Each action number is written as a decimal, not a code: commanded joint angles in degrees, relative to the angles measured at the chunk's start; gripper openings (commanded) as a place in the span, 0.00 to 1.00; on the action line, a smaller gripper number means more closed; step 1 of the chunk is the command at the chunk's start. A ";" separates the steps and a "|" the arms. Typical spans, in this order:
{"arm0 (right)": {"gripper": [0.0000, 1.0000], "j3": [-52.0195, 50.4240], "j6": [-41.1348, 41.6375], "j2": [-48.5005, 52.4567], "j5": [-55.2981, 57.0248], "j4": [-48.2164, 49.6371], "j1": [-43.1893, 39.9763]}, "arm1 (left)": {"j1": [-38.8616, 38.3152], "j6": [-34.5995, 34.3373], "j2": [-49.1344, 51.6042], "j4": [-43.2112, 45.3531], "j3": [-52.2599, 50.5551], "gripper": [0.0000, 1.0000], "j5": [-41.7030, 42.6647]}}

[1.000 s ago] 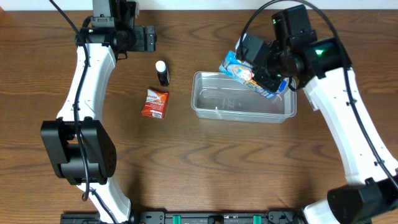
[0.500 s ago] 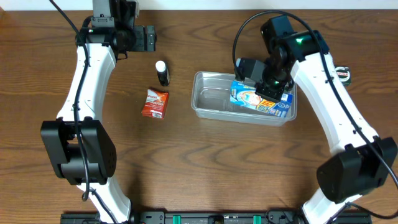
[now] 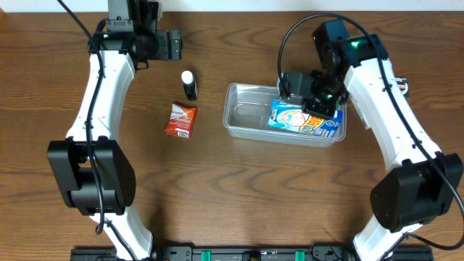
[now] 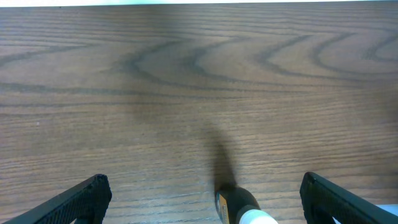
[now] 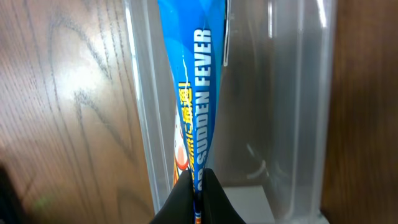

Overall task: Pack container
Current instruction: 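Carry the blue box over the container and lower it inside, then open the right gripper and withdraw it from the container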

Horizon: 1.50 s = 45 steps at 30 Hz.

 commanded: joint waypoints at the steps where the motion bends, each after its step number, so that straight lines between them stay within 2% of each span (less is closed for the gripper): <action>1: 0.03 -4.00 -2.89 0.46 -2.32 1.95 -0.59 | 0.42 0.35 0.44 0.07 -0.81 0.98 0.28; 6: 0.02 -9.40 -2.89 0.46 0.00 6.64 -0.81 | 0.42 0.35 0.44 0.07 -0.81 0.98 0.26; 23: 0.03 -14.32 -1.99 0.46 -0.76 8.83 -4.37 | 0.42 0.35 0.44 0.07 -0.81 0.98 0.26; 24: 0.07 -14.34 -1.99 0.46 -0.76 8.90 -4.37 | 0.42 0.35 0.44 0.07 -0.81 0.98 0.28; 25: 0.18 -14.34 -1.97 0.46 -0.76 9.03 -4.37 | 0.42 0.35 0.44 0.07 -0.81 0.98 0.28; 27: 0.24 -14.34 -1.97 0.46 -0.74 9.53 -4.37 | 0.42 0.35 0.44 0.07 -0.81 0.98 0.26; 28: 0.32 -14.34 -1.95 0.46 -0.74 9.90 -4.37 | 0.42 0.35 0.44 0.07 -0.81 0.97 0.28; 29: 0.43 -14.34 -1.66 0.46 -0.74 10.51 -4.37 | 0.42 0.35 0.44 0.07 -0.81 0.98 0.26; 32: 0.55 -14.34 1.09 0.44 -0.74 13.29 -4.37 | 0.42 0.35 0.44 0.07 -0.81 0.98 0.28; 37: 0.59 -14.34 5.44 0.44 -0.72 17.11 -4.37 | 0.42 0.35 0.44 0.07 -0.81 0.98 0.26; 45: 0.61 -14.32 7.87 0.44 2.12 20.26 -4.37 | 0.42 0.35 0.44 0.07 -0.81 0.98 0.26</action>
